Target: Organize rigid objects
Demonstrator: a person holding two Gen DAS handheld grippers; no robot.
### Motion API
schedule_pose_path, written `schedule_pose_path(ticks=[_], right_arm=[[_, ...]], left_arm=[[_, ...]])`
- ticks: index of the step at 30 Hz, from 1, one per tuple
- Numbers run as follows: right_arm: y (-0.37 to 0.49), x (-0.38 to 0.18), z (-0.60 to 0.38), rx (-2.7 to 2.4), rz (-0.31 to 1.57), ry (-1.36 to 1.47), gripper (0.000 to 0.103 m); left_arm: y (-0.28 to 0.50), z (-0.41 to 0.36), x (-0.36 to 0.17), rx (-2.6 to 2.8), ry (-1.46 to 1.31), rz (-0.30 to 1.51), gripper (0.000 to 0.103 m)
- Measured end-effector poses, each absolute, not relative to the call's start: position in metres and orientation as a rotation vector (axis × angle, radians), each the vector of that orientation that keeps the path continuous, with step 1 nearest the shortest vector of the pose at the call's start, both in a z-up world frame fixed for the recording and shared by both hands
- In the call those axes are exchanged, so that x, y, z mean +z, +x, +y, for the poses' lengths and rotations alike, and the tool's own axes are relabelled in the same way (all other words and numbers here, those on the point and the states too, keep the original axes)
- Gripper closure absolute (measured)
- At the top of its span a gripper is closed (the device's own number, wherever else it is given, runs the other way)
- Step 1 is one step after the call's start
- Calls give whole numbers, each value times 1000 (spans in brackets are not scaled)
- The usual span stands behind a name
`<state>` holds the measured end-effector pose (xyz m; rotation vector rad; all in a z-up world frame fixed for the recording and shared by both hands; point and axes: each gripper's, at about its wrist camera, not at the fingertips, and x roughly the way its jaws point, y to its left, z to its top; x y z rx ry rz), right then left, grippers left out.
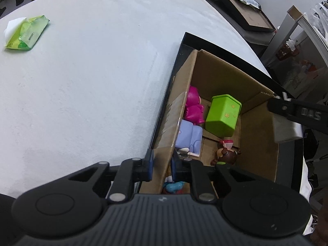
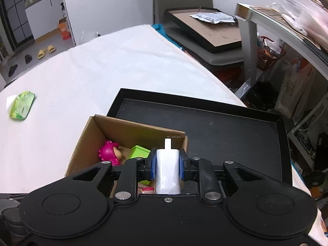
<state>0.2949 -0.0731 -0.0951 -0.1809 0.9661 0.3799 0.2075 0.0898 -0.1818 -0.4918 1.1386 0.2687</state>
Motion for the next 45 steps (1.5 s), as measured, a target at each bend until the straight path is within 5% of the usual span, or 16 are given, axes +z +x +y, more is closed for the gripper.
schedule_pose_path(ticks=[10, 14, 22, 27, 37, 45], right_arm=[[299, -116, -43, 355, 997, -312, 82], [302, -114, -43, 322, 987, -321, 69], [298, -98, -64, 288, 980, -272, 67], [289, -89, -79, 265, 974, -229, 55], [266, -63, -108, 252, 949, -138, 41], [242, -37, -145, 231, 921, -43, 14]], left_arm=[[207, 99, -185, 245, -553, 1144, 84], [209, 103, -186, 240, -570, 1150, 85], [209, 97, -176, 241, -523, 1147, 83], [204, 93, -161, 238, -520, 1140, 82], [185, 75, -118, 247, -434, 1078, 58], [178, 47, -83, 233, -391, 1024, 35]])
